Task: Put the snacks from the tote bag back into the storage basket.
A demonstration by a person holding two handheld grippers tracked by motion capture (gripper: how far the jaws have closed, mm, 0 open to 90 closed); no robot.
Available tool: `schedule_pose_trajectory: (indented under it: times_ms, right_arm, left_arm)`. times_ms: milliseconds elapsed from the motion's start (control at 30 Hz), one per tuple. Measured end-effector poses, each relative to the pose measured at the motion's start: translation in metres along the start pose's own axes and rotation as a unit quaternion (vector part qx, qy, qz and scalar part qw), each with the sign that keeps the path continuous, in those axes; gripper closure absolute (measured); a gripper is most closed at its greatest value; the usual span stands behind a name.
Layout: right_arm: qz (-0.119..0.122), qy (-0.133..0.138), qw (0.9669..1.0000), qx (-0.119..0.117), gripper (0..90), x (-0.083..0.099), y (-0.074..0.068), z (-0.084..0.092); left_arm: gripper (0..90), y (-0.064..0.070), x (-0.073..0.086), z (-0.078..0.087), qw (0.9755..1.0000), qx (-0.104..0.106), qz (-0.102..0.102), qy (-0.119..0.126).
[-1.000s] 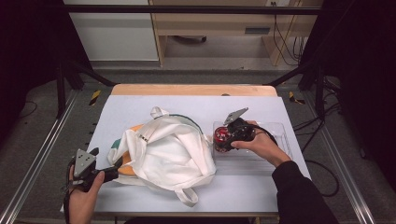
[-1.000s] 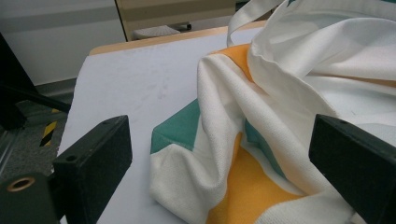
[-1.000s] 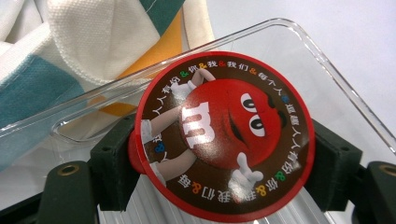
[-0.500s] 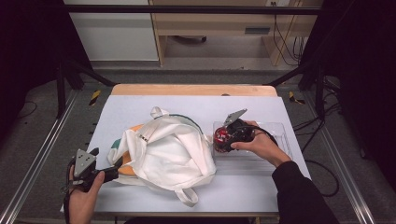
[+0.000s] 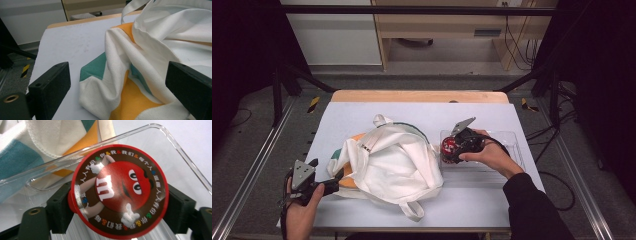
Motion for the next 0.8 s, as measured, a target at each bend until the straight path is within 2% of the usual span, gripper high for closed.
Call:
schedule_pose_trajectory:
  times_ms: [67, 233, 333, 533, 633, 800]
  right_arm:
    - [-0.007, 0.01, 0.9999, -0.003, 17.5, -0.002, 0.001, 0.005]
    - [-0.013, 0.012, 0.9998, 0.002, 14.3, -0.002, 0.001, 0.015]
    - [-0.013, 0.021, 0.9997, 0.009, 13.8, -0.005, 0.002, 0.026]
    - [-0.015, 0.026, 0.9995, 0.013, 13.5, -0.006, 0.002, 0.033]
    - [-0.024, 0.031, 0.9989, 0.025, 12.5, -0.009, 0.003, 0.039]
    - [-0.033, 0.045, 0.998, 0.029, 11.4, -0.016, -0.001, 0.05]
  left_arm:
    - [5.7, 0.0, 0.0, 0.0, 1.0, 0.0, -0.001, 0.0]
    - [5.7, 0.001, -0.001, 0.0, 1.0, 0.0, -0.001, 0.001]
    - [5.7, 0.002, 0.0, 0.0, 1.0, 0.001, 0.0, 0.001]
    - [5.7, 0.002, -0.001, 0.0, 1.0, 0.0, -0.002, 0.002]
    - [5.7, 0.001, 0.0, 0.0, 1.0, -0.001, 0.001, 0.001]
    - [5.6, 0.002, 0.0, 0.0, 1.0, 0.0, 0.002, 0.004]
Point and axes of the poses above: each handheld gripper's, and its own axes: z roughly backward along the jaws, x roughly out of its underside, y roughly to its right, the point moved 10 cm from there along -z, roughly forward along the jaws, and after that the axes turned 10 degrees about y, right-handed, at the moved point
